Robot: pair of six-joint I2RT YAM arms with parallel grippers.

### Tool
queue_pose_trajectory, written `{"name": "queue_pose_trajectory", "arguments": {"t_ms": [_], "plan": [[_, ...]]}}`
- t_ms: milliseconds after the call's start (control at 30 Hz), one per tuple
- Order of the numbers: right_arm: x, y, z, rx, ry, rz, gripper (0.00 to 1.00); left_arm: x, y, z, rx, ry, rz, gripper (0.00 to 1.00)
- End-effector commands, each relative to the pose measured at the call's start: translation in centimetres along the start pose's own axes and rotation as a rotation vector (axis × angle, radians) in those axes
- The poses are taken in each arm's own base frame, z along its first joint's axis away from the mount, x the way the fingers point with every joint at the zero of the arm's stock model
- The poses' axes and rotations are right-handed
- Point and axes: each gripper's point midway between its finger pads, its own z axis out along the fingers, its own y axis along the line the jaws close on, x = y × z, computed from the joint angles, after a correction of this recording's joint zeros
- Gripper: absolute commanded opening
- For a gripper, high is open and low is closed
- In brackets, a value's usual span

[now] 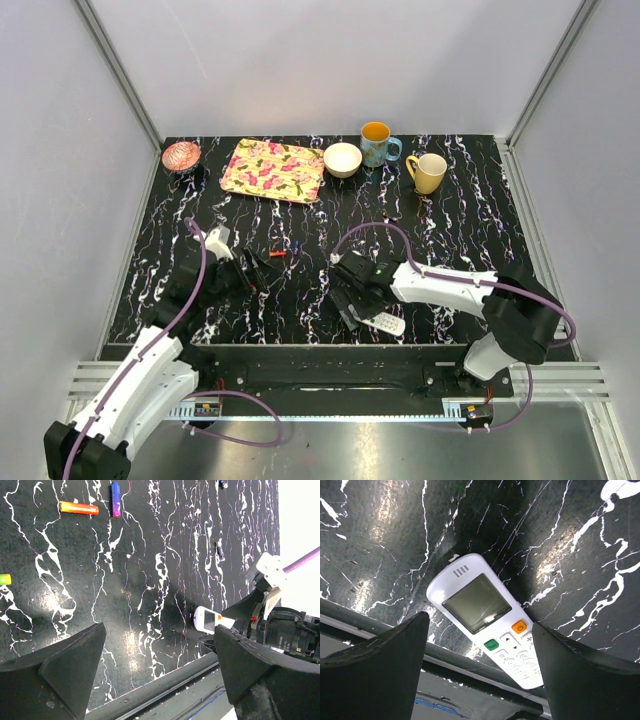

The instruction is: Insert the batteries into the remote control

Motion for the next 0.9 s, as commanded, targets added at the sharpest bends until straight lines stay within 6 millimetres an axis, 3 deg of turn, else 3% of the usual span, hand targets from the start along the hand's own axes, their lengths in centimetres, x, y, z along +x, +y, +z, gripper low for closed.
{"name": "queue_pose_trajectory", "arguments": {"t_ms": [0, 167, 333, 600, 633, 667, 767, 867], "plan": [[0.5, 0.7, 0.9, -0.019, 0.027, 0.015, 0.90, -0.8, -0.9, 0.1, 0.045, -0.034, -0.008, 0.94], [0.4, 0.5, 1.2, 0.001, 0.024, 0.014, 0.82, -0.7, -0.7, 0.1, 0.041, -0.038, -0.022, 0.94], [0.0, -0.1, 1.2, 0.034, 0.002, 0.025, 0.65, -0.6, -0.5, 0.3, 0.036, -0.037, -0.021, 0.94], [-1.2, 0.0, 1.6, 0.050, -0.031, 0.064, 0.47, -0.5, -0.6, 0.4, 0.038, -0.031, -0.019, 0.94], [-1.7, 0.0, 1.5, 0.056, -0.046, 0.071, 0.45, -0.5, -0.5, 0.4, 0.037, -0.030, -0.020, 0.94], [-1.8, 0.0, 1.7, 0.061, -0.047, 0.082, 0.35, -0.4, -0.5, 0.5, 0.035, -0.027, -0.021, 0.94], [-3.3, 0.1, 1.8, 0.086, -0.082, 0.111, 0.21, -0.4, -0.3, 0.5, 0.031, -0.025, -0.019, 0.94], [-5.8, 0.1, 1.8, 0.126, -0.134, 0.139, 0.20, -0.5, -0.3, 0.5, 0.028, -0.030, -0.020, 0.94]]}}
